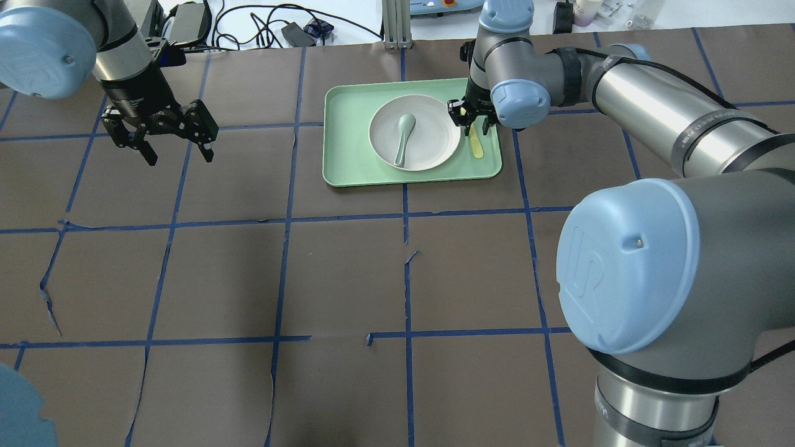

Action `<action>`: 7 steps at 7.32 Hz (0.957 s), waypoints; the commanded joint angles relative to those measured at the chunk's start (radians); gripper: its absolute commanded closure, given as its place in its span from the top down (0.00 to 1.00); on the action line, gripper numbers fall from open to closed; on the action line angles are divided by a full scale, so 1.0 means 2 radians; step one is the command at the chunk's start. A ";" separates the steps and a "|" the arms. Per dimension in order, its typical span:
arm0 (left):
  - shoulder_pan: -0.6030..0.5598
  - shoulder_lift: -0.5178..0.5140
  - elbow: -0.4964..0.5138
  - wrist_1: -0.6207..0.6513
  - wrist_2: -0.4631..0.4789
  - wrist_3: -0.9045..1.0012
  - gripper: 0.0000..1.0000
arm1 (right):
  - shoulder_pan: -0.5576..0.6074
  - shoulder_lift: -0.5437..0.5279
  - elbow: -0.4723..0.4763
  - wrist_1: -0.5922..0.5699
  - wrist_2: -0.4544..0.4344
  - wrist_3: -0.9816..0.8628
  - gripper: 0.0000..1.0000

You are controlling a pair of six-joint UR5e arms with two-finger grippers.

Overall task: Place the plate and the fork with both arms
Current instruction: 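Open the right gripper to release the fork on the tray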

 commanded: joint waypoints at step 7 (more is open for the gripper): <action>-0.085 0.058 -0.003 -0.020 -0.006 -0.123 1.00 | 0.005 -0.240 0.018 0.314 -0.042 -0.005 1.00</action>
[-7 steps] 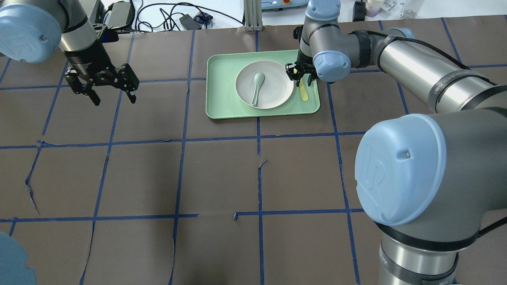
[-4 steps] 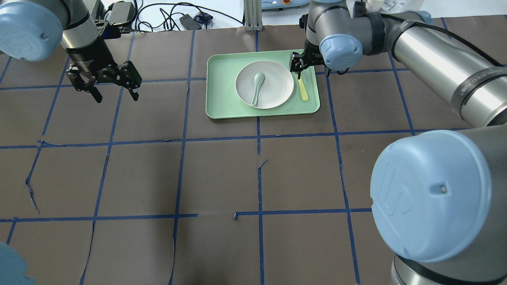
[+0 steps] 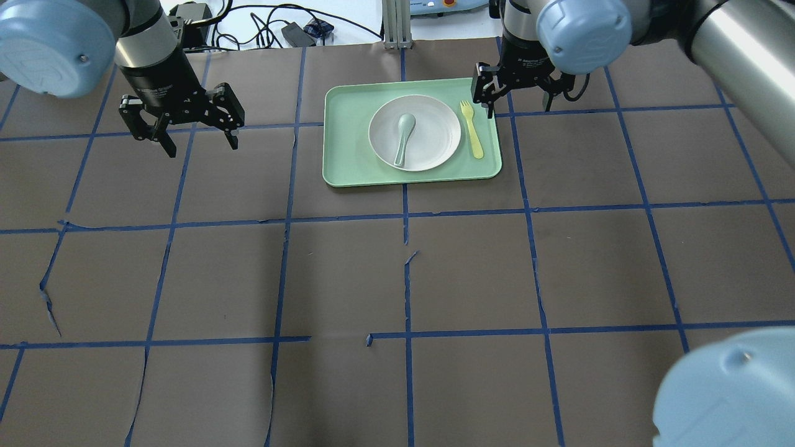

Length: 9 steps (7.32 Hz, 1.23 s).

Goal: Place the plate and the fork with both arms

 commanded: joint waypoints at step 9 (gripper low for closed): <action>-0.054 0.047 -0.014 -0.014 -0.009 -0.001 1.00 | 0.016 -0.092 0.041 0.087 0.022 0.013 1.00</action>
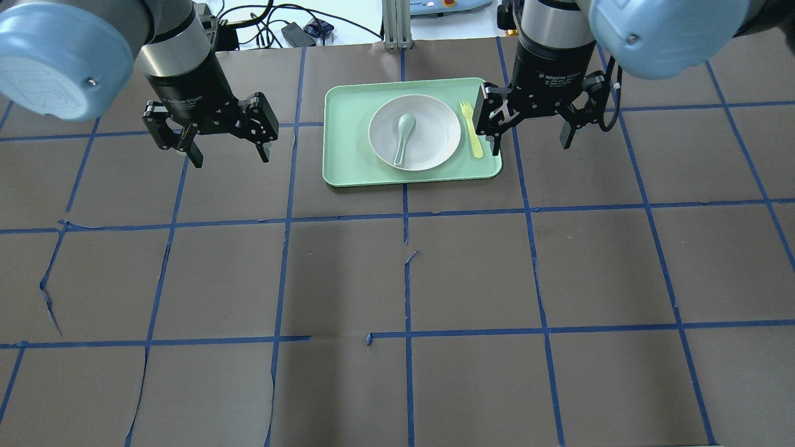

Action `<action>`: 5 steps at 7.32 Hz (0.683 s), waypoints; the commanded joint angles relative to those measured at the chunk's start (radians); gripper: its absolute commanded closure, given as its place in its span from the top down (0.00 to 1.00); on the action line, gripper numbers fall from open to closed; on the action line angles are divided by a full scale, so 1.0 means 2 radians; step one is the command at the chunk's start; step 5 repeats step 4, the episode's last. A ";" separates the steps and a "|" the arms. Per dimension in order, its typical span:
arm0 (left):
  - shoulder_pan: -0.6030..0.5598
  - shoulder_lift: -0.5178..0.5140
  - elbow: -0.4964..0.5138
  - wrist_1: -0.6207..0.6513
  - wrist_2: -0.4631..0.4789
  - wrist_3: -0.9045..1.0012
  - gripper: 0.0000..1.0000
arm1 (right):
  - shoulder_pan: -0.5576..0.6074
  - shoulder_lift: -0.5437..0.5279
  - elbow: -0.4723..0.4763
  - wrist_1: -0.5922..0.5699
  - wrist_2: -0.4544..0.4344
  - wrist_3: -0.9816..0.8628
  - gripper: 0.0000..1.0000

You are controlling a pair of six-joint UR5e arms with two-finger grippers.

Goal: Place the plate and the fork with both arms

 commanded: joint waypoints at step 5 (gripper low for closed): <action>-0.007 0.009 0.000 0.000 -0.014 0.000 1.00 | 0.000 -0.004 -0.002 0.001 0.000 0.001 1.00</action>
